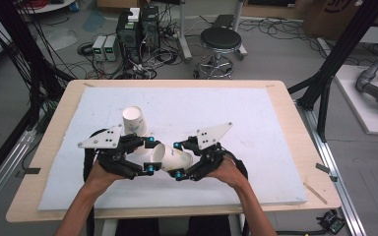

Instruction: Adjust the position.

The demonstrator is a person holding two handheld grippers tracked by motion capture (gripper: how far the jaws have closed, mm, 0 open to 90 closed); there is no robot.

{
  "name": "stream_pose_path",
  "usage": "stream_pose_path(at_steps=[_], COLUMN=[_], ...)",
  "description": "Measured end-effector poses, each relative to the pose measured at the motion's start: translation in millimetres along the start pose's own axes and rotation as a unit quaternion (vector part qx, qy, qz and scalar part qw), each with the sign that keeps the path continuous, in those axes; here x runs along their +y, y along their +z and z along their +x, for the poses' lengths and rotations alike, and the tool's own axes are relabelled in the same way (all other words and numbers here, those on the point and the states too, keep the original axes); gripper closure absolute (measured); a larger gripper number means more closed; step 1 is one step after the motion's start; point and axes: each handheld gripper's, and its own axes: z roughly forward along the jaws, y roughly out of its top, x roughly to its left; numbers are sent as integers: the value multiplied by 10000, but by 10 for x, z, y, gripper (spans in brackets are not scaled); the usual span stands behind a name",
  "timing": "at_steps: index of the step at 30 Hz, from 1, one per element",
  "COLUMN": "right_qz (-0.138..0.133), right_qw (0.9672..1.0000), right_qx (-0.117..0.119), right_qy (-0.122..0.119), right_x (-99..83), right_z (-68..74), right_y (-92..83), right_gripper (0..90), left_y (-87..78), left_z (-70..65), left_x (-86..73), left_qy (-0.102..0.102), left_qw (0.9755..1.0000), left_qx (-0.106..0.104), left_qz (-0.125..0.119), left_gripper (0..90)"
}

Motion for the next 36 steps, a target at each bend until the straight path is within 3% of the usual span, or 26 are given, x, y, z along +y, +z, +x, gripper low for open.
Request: stream_pose_path(at_steps=[5,7,8,10,18,22,25,28,31,32,33,35,36], right_qz=[25,78,53,61,140,251,503,700,942,1215,1215,1454,1726], right_qw=[10000,10000,10000,10000,9998,9995,9984,9971,9949,9918,9918,9885,9840], right_qx=[-22,-41,-51,-76,-125,-175,-224,-296,-332,-392,-392,-401,-427], right_qy=[-62,8,-54,-5,69,97,142,109,137,103,103,111,107], right_x=[0,-3,-7,-11,-15,3,58,96,145,175,175,207,242], right_z=[-5,1,-12,-13,-16,-7,9,8,9,7,7,8,5], right_y=[-7,-13,-12,-20,-28,-51,-84,-92,-92,-81,-81,-67,-49], right_gripper=[339,338,338,337,337,337,337,337,337,337,337,337,337], left_y=[5,11,2,-7,-73,-98,-104,-77,-31,-15,-1,22,29], left_z=[-2,-3,2,-4,-33,-27,-21,-15,-2,4,9,25,35], left_x=[-15,-17,-22,-34,-41,-33,-14,18,37,40,45,52,58], left_qy=[37,115,108,154,153,90,69,47,90,107,141,155,124], left_qw=[9999,9991,9992,9995,9990,9982,9970,9933,9862,9831,9799,9757,9743], left_qx=[-4,342,310,227,412,518,511,517,584,621,639,608,584], left_qz=[-122,-220,-230,-165,-38,272,575,1036,1546,1719,1883,2098,2173], left_gripper=[334,92,18,17,17,17,17,17,17,17,17,17,17])
